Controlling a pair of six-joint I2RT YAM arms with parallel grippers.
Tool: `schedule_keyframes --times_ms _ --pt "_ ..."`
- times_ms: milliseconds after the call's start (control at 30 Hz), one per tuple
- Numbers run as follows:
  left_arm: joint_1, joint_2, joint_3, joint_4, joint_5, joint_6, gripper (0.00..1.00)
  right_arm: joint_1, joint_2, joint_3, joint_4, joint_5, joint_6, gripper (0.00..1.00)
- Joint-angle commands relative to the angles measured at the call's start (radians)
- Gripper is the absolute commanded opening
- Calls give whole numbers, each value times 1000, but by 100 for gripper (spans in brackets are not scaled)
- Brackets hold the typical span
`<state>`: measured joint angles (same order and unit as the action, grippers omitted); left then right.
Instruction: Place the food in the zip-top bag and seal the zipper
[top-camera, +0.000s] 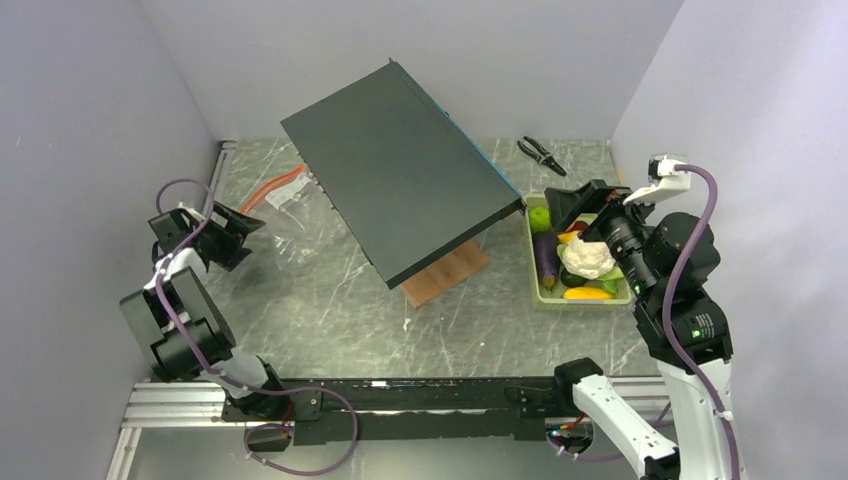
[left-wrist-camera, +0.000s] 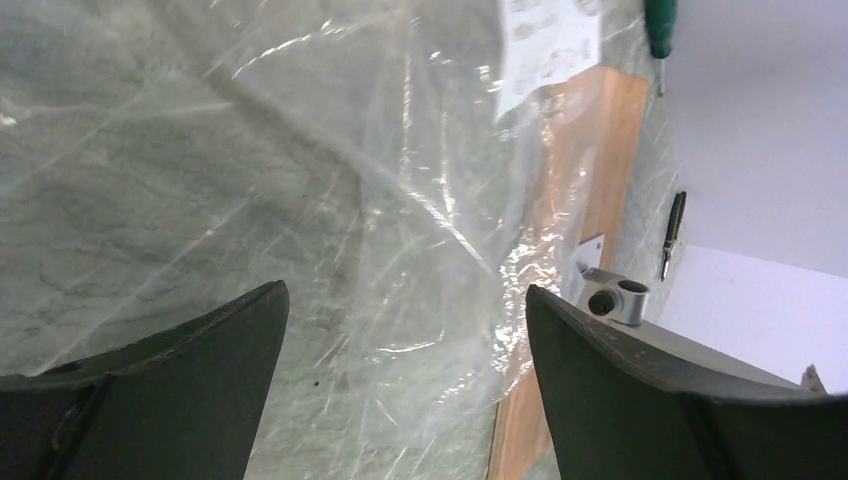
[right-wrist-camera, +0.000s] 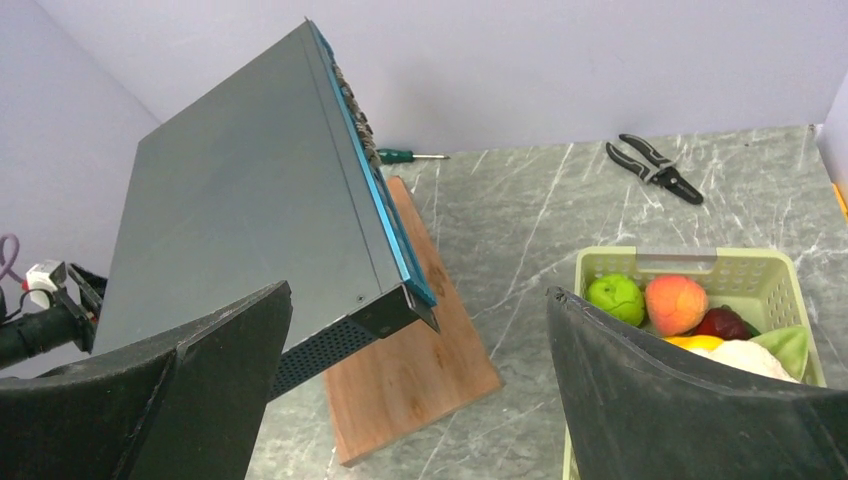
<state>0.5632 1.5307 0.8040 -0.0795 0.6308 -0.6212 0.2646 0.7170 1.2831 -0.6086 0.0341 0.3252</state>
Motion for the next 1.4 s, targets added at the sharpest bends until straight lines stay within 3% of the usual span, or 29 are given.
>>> schedule_keyframes --times_ms 0,133,267,400,533,600,800,900,1000,1100,1167,1267,1367 --pt "4 -87 56 21 -31 -8 96 0 -7 62 2 -16 1 100" --pt "2 -7 101 -40 -109 -126 100 0 2 79 12 -28 10 100" --pt "1 105 160 -111 -123 -71 100 1 3 80 12 -28 23 100" --pt "-25 220 84 163 111 -223 100 0 5 60 33 -61 46 100" --pt "-43 307 83 292 197 -288 93 1 18 62 35 -92 61 100" --pt "-40 306 68 365 216 -320 78 1 16 60 35 -87 62 100" --pt "-41 247 43 461 240 -310 9 1 3 54 31 -80 59 100" --pt "-32 121 38 359 175 -219 0 0 0 41 36 -89 66 100" --pt "-31 -144 43 151 -5 -65 0 1 7 34 27 -102 65 100" --pt "-66 -445 62 -70 -372 117 0 0 22 33 10 -92 69 100" --pt "-116 -643 53 -109 -547 189 0 -1 44 44 -3 -87 76 100" --pt "-132 -862 55 -30 -508 171 0 0 97 70 -22 -86 91 100" --pt "-153 -930 125 160 -245 106 0 1 148 94 -36 -99 131 100"
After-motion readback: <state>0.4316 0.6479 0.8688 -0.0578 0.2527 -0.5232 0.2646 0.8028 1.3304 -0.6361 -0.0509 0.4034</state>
